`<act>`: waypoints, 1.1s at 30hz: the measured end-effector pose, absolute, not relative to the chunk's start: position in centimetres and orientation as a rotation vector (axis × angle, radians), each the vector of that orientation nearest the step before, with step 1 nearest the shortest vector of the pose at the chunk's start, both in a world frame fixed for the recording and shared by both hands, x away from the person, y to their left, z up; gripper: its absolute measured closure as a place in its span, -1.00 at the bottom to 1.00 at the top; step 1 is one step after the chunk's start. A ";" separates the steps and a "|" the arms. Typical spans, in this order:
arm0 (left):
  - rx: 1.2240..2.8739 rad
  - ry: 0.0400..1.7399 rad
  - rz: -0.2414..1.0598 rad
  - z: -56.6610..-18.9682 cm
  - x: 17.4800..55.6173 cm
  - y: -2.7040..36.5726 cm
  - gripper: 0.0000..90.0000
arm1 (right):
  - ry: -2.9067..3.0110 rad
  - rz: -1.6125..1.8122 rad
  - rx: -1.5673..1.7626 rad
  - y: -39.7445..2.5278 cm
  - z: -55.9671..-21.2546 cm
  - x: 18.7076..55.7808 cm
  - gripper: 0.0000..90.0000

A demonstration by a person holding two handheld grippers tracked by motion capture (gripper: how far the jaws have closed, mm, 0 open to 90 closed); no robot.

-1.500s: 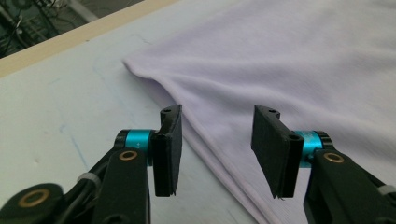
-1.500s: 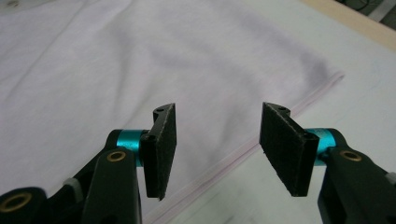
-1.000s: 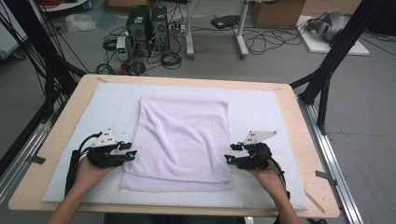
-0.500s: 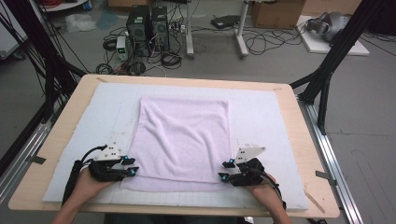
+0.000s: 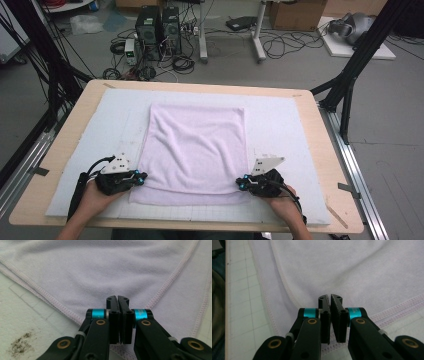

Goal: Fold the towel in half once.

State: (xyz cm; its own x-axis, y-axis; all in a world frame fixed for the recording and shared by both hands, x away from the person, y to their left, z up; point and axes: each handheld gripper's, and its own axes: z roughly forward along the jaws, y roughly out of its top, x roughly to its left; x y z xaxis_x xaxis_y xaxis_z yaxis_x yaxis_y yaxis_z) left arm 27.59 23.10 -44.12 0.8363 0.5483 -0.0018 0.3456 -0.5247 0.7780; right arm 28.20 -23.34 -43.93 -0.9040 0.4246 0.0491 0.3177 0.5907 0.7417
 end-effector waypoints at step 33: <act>2.184 0.642 0.258 -43.6 23.4 23.6 0.48 | 2.699 1.338 0.579 -24.4 -42.8 25.9 0.51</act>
State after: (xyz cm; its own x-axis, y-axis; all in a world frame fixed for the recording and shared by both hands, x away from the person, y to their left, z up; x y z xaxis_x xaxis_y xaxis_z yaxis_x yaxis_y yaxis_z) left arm 23.41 23.63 -43.63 0.8487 0.5279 -0.0320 0.3584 -0.5296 0.7688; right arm 25.91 -24.40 -42.85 -0.9261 0.3639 0.0990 0.2992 0.5490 0.7805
